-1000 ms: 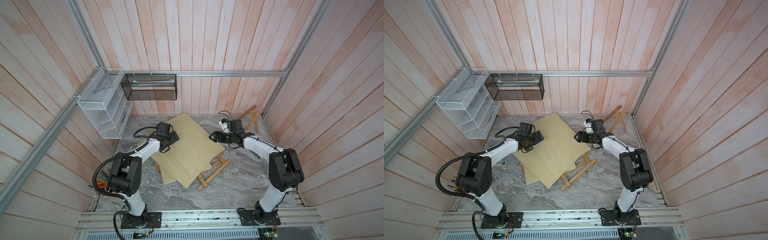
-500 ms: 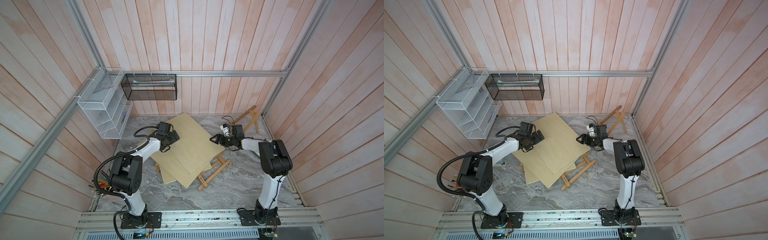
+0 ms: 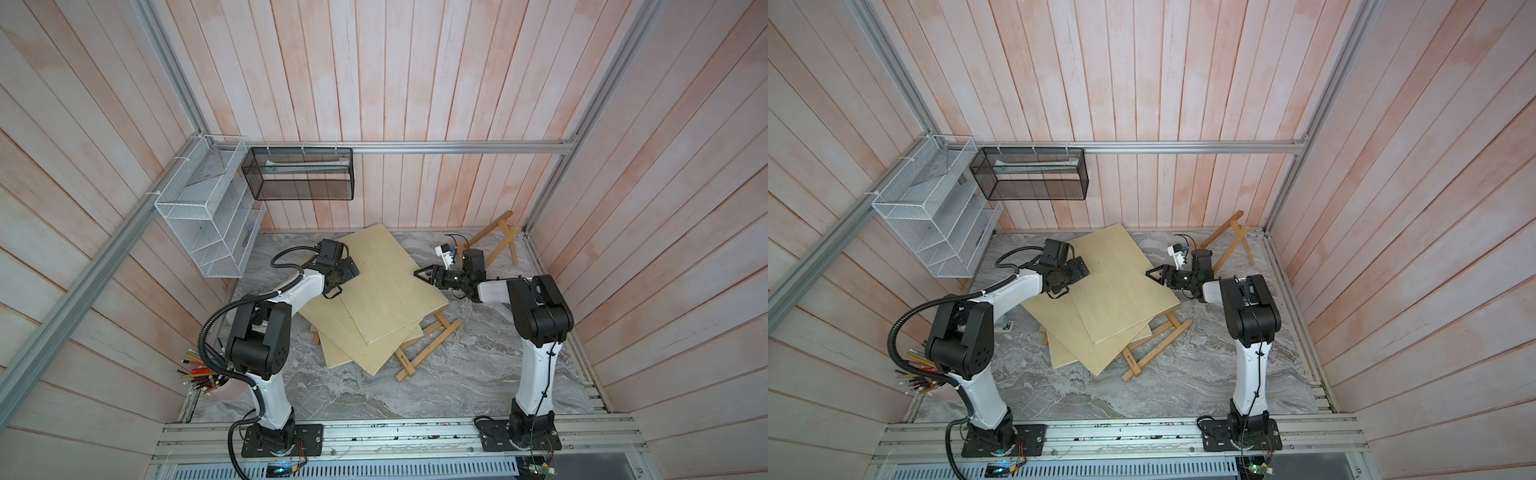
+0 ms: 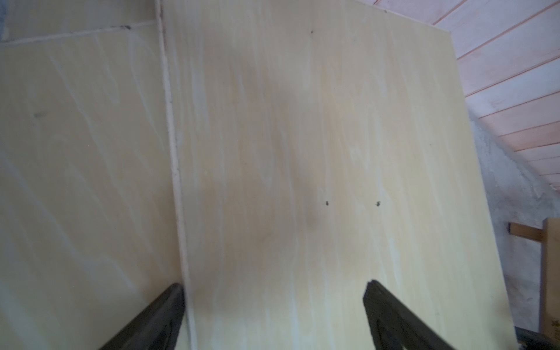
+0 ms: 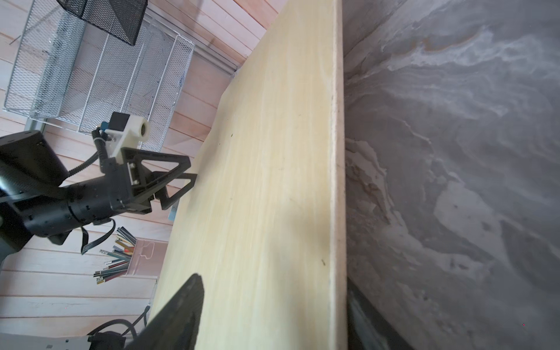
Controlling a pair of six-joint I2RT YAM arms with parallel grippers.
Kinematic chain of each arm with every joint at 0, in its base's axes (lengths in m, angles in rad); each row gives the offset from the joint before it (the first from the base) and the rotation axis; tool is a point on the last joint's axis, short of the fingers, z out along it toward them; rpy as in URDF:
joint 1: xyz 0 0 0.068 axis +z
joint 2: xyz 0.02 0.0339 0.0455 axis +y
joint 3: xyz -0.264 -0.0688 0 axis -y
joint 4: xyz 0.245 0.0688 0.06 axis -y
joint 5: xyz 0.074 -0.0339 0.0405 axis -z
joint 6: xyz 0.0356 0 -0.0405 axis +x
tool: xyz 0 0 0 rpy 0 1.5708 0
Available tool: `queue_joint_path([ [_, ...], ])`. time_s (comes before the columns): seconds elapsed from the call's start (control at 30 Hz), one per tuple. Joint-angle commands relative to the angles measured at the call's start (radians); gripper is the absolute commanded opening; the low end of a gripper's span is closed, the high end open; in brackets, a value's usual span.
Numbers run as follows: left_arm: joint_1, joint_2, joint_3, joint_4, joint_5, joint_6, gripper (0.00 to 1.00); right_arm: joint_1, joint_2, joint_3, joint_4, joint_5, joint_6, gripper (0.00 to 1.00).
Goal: Assemble the easel
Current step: Pick up the drawing board.
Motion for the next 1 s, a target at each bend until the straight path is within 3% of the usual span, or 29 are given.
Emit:
queue_joint_path([
  [0.0, -0.032, 0.094, -0.010, -0.023, 0.081, 0.025, 0.89, 0.031, -0.043, -0.041, 0.156, -0.066, 0.076, 0.65],
  [0.23, -0.091, 0.126, 0.005, -0.028, 0.087, 0.031, 0.86, 0.034, -0.101, -0.053, 0.187, -0.027, 0.095, 0.60],
  [0.6, -0.110, 0.115, -0.056, 0.009, 0.100, 0.013, 0.84, 0.048, -0.258, 0.056, -0.270, 0.212, -0.216, 0.60],
  [0.73, -0.115, 0.111, -0.073, 0.024, 0.111, 0.007, 0.83, 0.067, -0.282, 0.070, -0.338, 0.236, -0.270, 0.59],
  [0.97, -0.122, 0.109, -0.075, 0.022, 0.099, 0.011, 0.82, 0.131, -0.339, 0.091, -0.301, 0.147, -0.224, 0.38],
])
